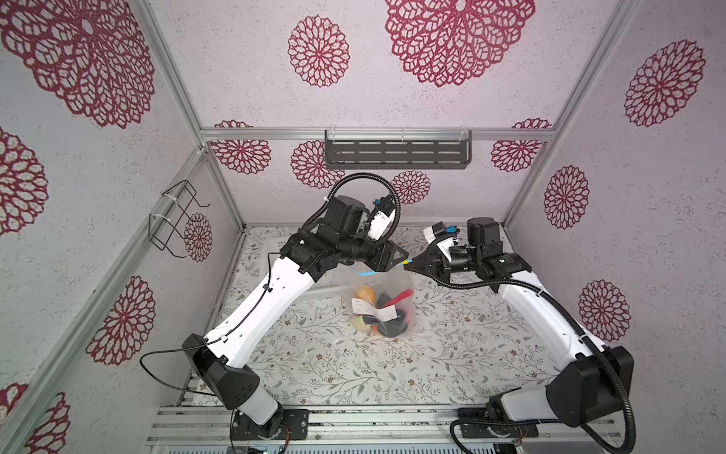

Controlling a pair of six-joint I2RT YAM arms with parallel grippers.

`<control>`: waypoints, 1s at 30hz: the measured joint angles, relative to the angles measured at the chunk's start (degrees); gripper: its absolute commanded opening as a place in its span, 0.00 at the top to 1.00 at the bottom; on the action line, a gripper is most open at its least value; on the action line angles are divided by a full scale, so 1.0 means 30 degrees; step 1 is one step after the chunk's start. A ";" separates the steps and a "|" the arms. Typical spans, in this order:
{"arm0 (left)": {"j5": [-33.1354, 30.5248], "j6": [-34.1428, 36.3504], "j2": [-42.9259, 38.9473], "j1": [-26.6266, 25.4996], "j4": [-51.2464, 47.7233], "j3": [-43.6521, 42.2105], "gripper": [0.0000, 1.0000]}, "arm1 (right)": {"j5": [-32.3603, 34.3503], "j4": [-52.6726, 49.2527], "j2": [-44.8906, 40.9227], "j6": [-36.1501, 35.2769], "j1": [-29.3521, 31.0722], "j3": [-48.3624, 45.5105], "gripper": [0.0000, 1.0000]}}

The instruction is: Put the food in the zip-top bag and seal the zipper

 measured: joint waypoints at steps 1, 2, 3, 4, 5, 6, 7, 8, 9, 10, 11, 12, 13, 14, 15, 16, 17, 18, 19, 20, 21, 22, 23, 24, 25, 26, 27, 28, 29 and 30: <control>0.0357 0.0095 0.0131 0.0036 0.0007 0.0036 0.50 | -0.0058 -0.0080 0.0000 -0.0044 -0.0051 0.0000 1.00; 0.0634 0.0197 0.0226 0.0044 -0.0015 0.0036 0.51 | -0.0124 -0.0175 0.0007 -0.0138 -0.0109 0.0000 1.00; 0.0896 0.0313 0.0291 0.0044 -0.0044 0.0036 0.51 | -0.0189 -0.0226 0.0007 -0.0160 -0.0160 0.0000 1.00; 0.1093 0.0379 0.0321 0.0044 -0.0058 0.0036 0.51 | -0.0284 -0.0270 0.0015 -0.0175 -0.0211 0.0000 1.00; 0.1275 0.0437 0.0328 0.0044 -0.0080 0.0036 0.52 | -0.0357 -0.0321 0.0015 -0.0182 -0.0233 0.0000 1.00; 0.1413 0.0488 0.0328 0.0044 -0.0109 0.0036 0.53 | -0.0415 -0.0350 0.0015 -0.0189 -0.0262 0.0000 1.00; 0.1574 0.0503 0.0328 0.0044 -0.0124 0.0036 0.55 | -0.0466 -0.0372 0.0015 -0.0189 -0.0262 0.0000 1.00; 0.1785 0.0517 0.0335 0.0044 -0.0124 0.0036 0.56 | -0.0510 -0.0386 0.0015 -0.0197 -0.0277 0.0000 1.00; 0.1931 0.0525 0.0357 0.0044 -0.0124 0.0036 0.56 | -0.0532 -0.0393 0.0015 -0.0197 -0.0277 0.0000 1.00; 0.2076 0.0532 0.0379 0.0044 -0.0124 0.0036 0.57 | -0.0561 -0.0393 0.0015 -0.0189 -0.0284 0.0000 1.00; 0.2266 0.0525 0.0408 0.0044 -0.0124 0.0036 0.57 | -0.0605 -0.0393 0.0022 -0.0175 -0.0291 0.0000 1.00; 0.2361 0.0525 0.0444 0.0044 -0.0124 0.0036 0.57 | -0.0627 -0.0393 0.0022 -0.0168 -0.0299 0.0000 1.00; 0.2426 0.0510 0.0488 0.0044 -0.0131 0.0036 0.57 | -0.0648 -0.0386 0.0029 -0.0153 -0.0306 0.0000 1.00; 0.2470 0.0495 0.0532 0.0044 -0.0124 0.0036 0.57 | -0.0663 -0.0372 0.0029 -0.0146 -0.0313 0.0000 1.00; 0.2492 0.0488 0.0576 0.0044 -0.0124 0.0029 0.57 | -0.0678 -0.0328 0.0029 -0.0138 -0.0321 0.0000 1.00; 0.2499 0.0488 0.0612 0.0044 -0.0124 0.0029 0.57 | -0.0685 -0.0248 0.0029 -0.0109 -0.0328 0.0000 1.00; 0.2499 0.0481 0.0648 0.0044 -0.0124 0.0022 0.57 | -0.0721 -0.0117 0.0029 -0.0036 -0.0328 -0.0007 1.00; 0.2499 0.0481 0.0656 0.0044 -0.0117 0.0000 0.57 | -0.0750 0.0007 0.0029 0.0029 -0.0335 -0.0022 1.00; 0.2499 0.0474 0.0656 0.0044 -0.0124 -0.0022 0.57 | -0.0809 0.0175 0.0029 0.0124 -0.0335 -0.0073 1.00; 0.2499 0.0466 0.0656 0.0044 -0.0117 -0.0029 0.57 | -0.0838 0.0372 0.0029 0.0233 -0.0335 -0.0146 1.00; 0.2499 0.0452 0.0656 0.0044 -0.0117 -0.0029 0.58 | -0.0889 0.0510 0.0029 0.0372 -0.0335 -0.0189 1.00; 0.2499 0.0423 0.0663 0.0044 -0.0109 -0.0036 0.59 | -0.0918 0.0634 0.0029 0.0444 -0.0342 -0.0240 1.00; 0.2499 0.0415 0.0663 0.0044 -0.0109 -0.0036 0.60 | -0.0962 0.0787 0.0029 0.0539 -0.0342 -0.0299 1.00; 0.2499 0.0401 0.0678 0.0044 -0.0102 -0.0036 0.61 | -0.0969 0.0911 0.0029 0.0641 -0.0342 -0.0321 1.00; 0.2506 0.0386 0.0685 0.0036 -0.0080 -0.0036 0.63 | -0.0976 0.1078 0.0029 0.0765 -0.0342 -0.0379 1.00; 0.2521 0.0372 0.0707 0.0036 -0.0066 -0.0036 0.64 | -0.0998 0.1246 0.0029 0.0903 -0.0350 -0.0452 1.00; 0.2550 0.0357 0.0736 0.0036 -0.0044 -0.0036 0.65 | -0.1027 0.1406 0.0029 0.1049 -0.0364 -0.0517 1.00; 0.2579 0.0364 0.0758 0.0036 -0.0022 -0.0036 0.66 | -0.1078 0.1574 0.0029 0.1217 -0.0372 -0.0561 1.00; 0.2623 0.0357 0.0772 0.0029 0.0015 -0.0036 0.66 | -0.1115 0.1756 0.0029 0.1384 -0.0401 -0.0641 1.00; 0.2652 0.0357 0.0787 0.0015 0.0022 -0.0036 0.67 | -0.1158 0.1982 0.0022 0.1523 -0.0437 -0.0714 1.00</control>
